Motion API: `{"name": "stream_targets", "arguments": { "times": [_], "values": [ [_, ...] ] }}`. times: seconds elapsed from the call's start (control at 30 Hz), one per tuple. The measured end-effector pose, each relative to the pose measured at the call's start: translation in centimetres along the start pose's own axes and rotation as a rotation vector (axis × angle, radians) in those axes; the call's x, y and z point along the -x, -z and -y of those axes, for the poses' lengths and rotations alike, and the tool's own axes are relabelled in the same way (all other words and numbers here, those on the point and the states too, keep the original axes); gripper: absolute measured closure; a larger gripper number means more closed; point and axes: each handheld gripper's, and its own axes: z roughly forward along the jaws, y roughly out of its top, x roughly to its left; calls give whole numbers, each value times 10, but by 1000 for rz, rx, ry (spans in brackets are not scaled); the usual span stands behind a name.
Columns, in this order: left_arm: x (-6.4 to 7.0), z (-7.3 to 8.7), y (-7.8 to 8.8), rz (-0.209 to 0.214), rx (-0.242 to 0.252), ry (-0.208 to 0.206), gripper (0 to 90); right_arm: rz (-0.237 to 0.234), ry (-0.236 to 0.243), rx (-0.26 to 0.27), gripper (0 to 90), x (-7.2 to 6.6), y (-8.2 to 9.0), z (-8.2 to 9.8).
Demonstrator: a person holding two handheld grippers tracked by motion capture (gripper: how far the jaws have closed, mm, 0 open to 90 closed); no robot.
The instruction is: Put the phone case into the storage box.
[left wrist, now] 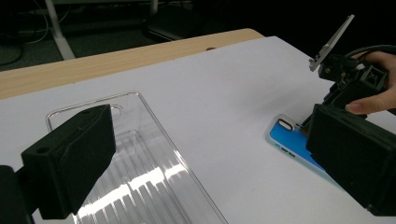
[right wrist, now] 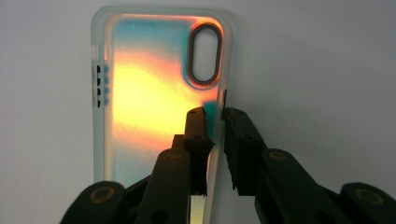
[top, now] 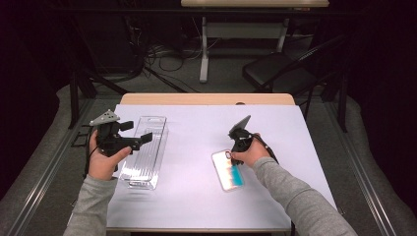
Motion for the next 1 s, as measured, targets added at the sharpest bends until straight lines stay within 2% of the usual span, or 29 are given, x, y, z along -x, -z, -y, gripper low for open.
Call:
{"name": "stream_targets", "arguments": {
  "times": [0.53,0.57,0.77,0.87,0.9,1.0],
  "values": [
    [-1,0,0,-2,-4,-2,17,0,-15,-9,841,2,0,-1],
    [-1,0,0,-2,-4,-3,17,-12,-21,16,845,2,-1,0],
    [-1,0,0,-3,-3,1,17,-4,-30,-10,852,2,1,0],
    [-1,0,0,-3,-4,3,17,-5,-29,-5,854,3,1,0],
    [-1,1,0,-4,-4,5,17,-17,-36,17,855,3,-1,0],
    [-1,1,-1,-3,-4,5,17,-20,-40,18,857,3,-1,0]
  ]
}}
